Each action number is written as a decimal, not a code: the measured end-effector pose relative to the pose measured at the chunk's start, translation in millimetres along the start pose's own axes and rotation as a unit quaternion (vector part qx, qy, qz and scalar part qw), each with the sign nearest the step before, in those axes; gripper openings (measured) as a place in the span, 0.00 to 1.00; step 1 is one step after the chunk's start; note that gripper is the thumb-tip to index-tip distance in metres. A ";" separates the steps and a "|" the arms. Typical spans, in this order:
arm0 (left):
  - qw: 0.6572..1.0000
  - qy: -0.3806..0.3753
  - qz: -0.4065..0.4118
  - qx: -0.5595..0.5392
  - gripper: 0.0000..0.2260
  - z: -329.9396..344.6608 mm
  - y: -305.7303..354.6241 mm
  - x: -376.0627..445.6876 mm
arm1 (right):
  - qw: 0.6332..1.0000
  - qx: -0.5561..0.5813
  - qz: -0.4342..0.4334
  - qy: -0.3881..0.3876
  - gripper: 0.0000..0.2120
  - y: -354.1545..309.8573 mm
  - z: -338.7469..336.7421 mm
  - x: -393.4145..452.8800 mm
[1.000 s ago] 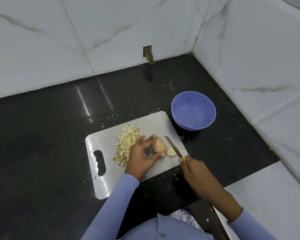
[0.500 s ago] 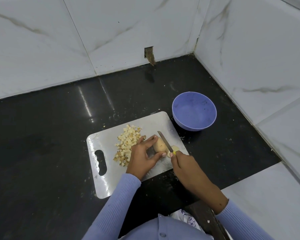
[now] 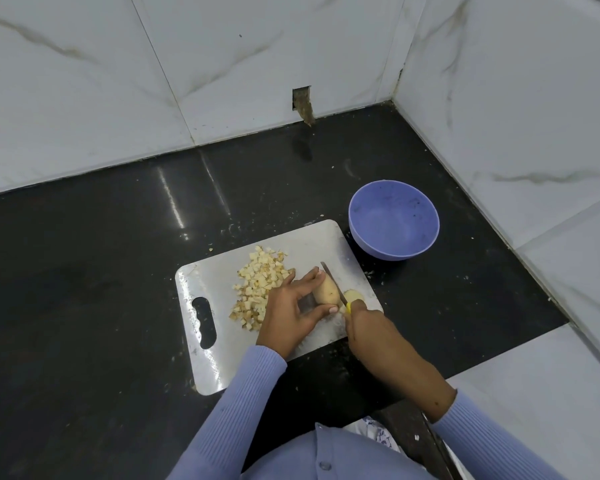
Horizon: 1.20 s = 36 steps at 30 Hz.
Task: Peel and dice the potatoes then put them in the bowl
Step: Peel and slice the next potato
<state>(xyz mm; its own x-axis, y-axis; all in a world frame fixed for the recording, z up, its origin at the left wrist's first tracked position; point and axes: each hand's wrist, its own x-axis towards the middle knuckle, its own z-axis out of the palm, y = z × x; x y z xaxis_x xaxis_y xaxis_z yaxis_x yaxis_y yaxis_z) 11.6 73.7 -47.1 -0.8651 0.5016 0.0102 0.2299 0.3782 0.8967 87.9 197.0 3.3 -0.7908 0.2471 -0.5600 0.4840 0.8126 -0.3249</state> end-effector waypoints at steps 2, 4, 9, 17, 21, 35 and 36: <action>1.000 0.008 -0.013 0.006 0.28 0.4 -0.6 1.1 | 1.000 -0.008 0.003 0.001 0.10 -3.7 -2.5 1.2; 0.999 0.010 -0.038 0.009 0.28 0.0 -2.1 3.0 | 1.000 -0.014 0.002 -0.004 0.10 -8.6 -5.0 6.2; 0.999 0.002 -0.044 0.014 0.27 -0.2 -0.1 4.5 | 1.000 -0.009 0.003 -0.016 0.11 -12.3 -6.1 12.2; 0.999 0.003 -0.042 -0.006 0.27 4.4 -4.3 6.1 | 0.999 -0.002 0.019 -0.037 0.11 -1.9 -2.9 7.0; 0.999 0.007 -0.037 -0.003 0.27 6.5 -6.8 5.5 | 0.999 0.001 0.008 -0.043 0.11 -4.6 -3.5 17.6; 0.998 0.018 -0.060 -0.025 0.27 4.7 2.2 0.7 | 1.000 -0.017 -0.003 -0.015 0.04 17.3 23.5 -3.4; 0.997 0.017 -0.065 -0.025 0.27 5.1 1.7 1.0 | 1.000 -0.017 0.001 -0.014 0.04 20.3 25.9 -5.4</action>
<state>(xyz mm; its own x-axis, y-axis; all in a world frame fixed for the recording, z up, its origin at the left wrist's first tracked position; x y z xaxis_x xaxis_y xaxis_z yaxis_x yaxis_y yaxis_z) 13.4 78.8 -47.8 -0.9009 0.4240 -0.0923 0.0937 0.3979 0.9126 111.6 198.5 -20.0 -0.7794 0.2340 -0.5811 0.4716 0.8298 -0.2984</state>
